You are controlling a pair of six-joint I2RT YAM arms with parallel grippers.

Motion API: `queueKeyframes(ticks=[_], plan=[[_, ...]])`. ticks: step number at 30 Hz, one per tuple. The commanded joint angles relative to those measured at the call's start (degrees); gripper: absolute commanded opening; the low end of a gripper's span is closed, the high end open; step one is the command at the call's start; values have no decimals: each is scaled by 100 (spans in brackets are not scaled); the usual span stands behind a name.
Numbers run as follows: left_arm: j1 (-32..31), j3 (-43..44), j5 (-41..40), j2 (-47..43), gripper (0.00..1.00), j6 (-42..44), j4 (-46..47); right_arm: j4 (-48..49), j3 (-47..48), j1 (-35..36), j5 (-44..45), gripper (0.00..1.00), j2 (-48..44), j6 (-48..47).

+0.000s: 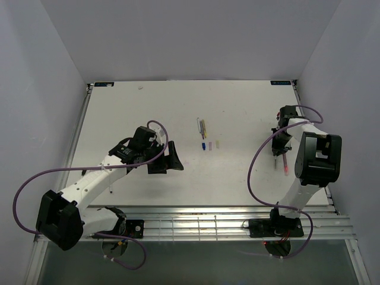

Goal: Open the pen caps

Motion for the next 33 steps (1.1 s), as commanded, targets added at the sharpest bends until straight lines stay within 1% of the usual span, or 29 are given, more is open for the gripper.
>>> queueKeyframes(ticks=[1,5,7,9,14,16,18,19,20,21,22,23,24,25,26,27,28,29,30,33], plan=[[22,129,124,-68,97,-80,-74,130,-175,4,14,19,9,94],[22,261,151,-16,97,-141,-179,130,-228,136,-65,13,9,147],[22,366,177,28,97,-150,-241,165,-281,197,-126,12,62,147],[22,428,186,46,97,-150,-328,191,-351,259,-91,8,132,208],[22,682,212,134,97,-212,-461,209,-369,470,-170,8,220,340],[22,771,291,177,97,-273,-496,8,-89,549,-223,8,168,533],[22,928,379,186,96,-352,-487,-212,245,593,-521,8,-33,821],[22,973,484,178,94,-370,-409,-439,629,602,-705,8,-96,945],[22,1017,511,152,94,-379,-356,-572,824,619,-1281,8,-148,1103],[22,1104,528,143,92,-422,-268,-669,974,628,-1609,8,-245,1392],[22,1140,572,143,91,-440,-215,-766,1176,820,-1925,8,-298,1543],[22,1184,616,169,90,-449,-171,-758,1221,909,-2459,8,-359,1727],[22,1219,660,195,90,-510,-93,-697,1231,1092,-2760,8,-525,1920],[22,1324,721,239,89,-537,-40,-426,1222,1207,-3042,8,-605,2305],[22,1360,922,292,86,-572,22,-267,1213,1348,-3549,8,-684,2518],[22,1395,1037,379,84,-607,205,-118,1239,1662,-3772,8,-763,2703],[13,1430,1134,415,81,-660,329,14,1300,1822,-3957,8,-773,3000],[5,1430,1257,432,75,-669,461,172,1484,1998,-4307,8,-756,3142],[-4,1430,1249,467,74,-660,619,217,1599,2304,-4441,8,-695,3257],[-31,1527,1153,573,73,-564,647,288,2073,2832,-4635,8,-554,3486]])
